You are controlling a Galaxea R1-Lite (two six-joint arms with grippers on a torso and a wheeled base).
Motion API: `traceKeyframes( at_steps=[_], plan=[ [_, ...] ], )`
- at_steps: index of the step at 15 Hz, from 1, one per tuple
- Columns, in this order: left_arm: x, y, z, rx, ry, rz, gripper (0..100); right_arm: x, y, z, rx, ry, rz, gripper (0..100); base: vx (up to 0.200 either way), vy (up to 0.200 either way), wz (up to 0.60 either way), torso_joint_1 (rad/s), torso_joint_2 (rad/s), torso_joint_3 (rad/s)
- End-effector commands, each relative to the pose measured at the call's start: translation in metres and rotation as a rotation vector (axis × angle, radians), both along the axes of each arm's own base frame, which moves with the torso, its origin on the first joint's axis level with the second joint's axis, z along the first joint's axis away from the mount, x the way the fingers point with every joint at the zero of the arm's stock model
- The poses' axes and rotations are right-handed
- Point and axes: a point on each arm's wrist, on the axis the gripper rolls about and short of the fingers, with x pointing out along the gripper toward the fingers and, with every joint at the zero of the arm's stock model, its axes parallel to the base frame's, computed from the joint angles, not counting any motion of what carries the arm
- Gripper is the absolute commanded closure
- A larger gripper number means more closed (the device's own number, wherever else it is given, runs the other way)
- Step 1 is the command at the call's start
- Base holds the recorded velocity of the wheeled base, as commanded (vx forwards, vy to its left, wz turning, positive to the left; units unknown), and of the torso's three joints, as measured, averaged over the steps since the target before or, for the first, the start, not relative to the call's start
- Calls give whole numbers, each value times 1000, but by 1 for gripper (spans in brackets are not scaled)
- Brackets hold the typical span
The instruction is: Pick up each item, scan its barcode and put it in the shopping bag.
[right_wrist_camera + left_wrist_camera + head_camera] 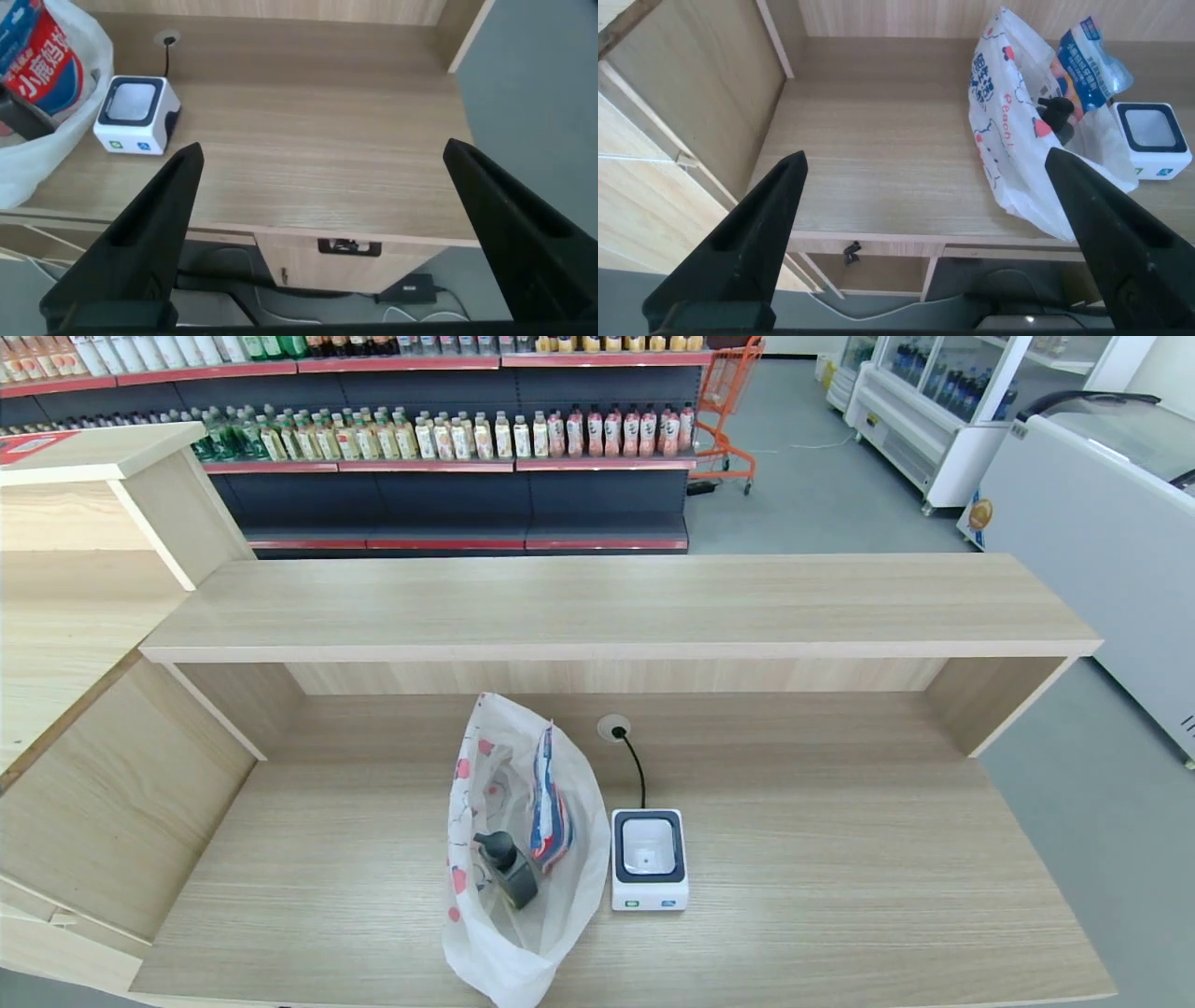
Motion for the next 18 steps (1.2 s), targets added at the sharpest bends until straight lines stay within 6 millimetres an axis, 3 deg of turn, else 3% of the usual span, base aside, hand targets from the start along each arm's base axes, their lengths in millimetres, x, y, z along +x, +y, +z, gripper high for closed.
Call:
traceKeyframes(
  at_steps=[1,4,8,9,18],
  plan=[
    [0,0,0,2,0,-1,0,0,0,0,1,4,0,0,0,0,0,0,0,0],
    [0,0,0,2,0,0,0,0,0,0,1,4,0,0,200,0,0,4,1,2],
    [0,0,0,0,0,0,0,0,0,0,4,4,-2,0,0,0,0,0,0,0],
    [0,0,0,0,0,0,0,0,0,0,4,5,-2,100,0,0,0,0,0,0],
    [0,0,0,0,0,0,0,0,0,0,2,4,-2,100,0,0,0,0,0,0]
  ],
)
